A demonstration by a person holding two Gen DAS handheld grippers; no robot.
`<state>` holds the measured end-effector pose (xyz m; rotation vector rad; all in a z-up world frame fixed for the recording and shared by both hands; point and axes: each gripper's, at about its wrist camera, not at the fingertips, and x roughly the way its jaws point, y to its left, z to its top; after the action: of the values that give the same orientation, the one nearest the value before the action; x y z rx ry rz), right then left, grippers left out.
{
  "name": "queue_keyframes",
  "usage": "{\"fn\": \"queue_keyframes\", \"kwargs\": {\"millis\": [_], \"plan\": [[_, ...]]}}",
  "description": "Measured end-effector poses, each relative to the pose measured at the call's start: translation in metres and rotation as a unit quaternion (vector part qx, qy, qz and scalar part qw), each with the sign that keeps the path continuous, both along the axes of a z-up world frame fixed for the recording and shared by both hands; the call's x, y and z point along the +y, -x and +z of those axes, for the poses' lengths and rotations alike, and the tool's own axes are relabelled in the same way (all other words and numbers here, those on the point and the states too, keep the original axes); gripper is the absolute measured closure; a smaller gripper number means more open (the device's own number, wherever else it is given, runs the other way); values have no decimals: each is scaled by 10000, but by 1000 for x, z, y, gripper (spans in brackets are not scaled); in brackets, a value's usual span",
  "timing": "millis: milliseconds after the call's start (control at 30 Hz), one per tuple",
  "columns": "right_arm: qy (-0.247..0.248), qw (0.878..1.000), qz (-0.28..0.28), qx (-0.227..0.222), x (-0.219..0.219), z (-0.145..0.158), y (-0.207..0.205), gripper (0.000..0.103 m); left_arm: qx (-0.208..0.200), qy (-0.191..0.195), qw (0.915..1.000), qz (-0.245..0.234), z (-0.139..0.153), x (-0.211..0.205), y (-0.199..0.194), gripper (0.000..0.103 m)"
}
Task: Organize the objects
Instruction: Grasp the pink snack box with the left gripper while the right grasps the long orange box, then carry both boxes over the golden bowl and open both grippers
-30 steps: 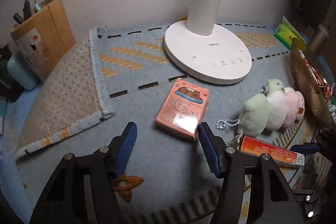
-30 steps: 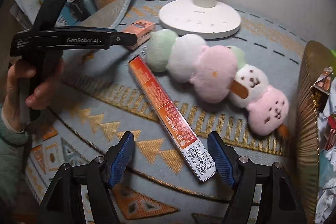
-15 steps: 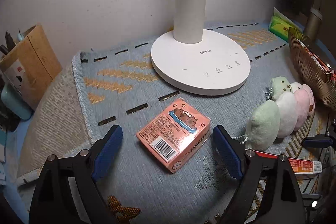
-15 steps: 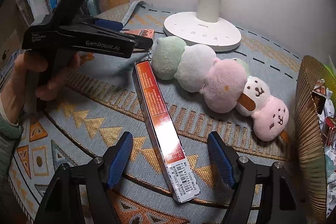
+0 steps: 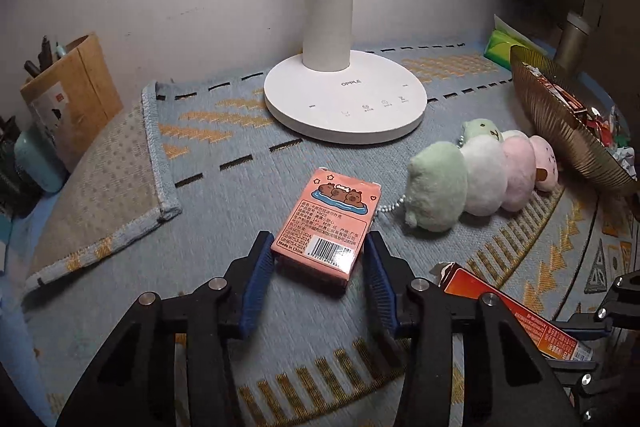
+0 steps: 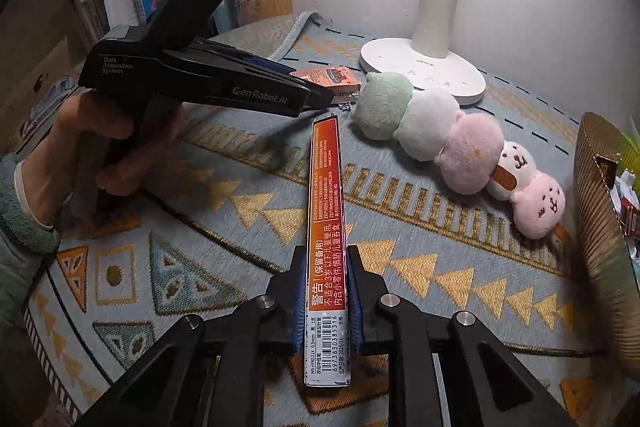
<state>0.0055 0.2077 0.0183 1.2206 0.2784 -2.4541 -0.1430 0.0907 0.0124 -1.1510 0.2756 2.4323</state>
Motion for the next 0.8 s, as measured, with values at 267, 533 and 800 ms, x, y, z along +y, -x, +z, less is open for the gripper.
{"fn": "queue_keyframes", "kwargs": {"millis": [267,533,800], "plan": [[415,9975,-556,158,40,11,-73,86,-143,-102,9987,478,8,-25,-99,60],[682,9943,-824,5,59,-3,-81,83,-5,-254,9976,644,1,-30,-123,59],[885,9928,-807,-18,53,-3,-78,66,-116,-10,9995,309,-5,-14,-127,29]]}}
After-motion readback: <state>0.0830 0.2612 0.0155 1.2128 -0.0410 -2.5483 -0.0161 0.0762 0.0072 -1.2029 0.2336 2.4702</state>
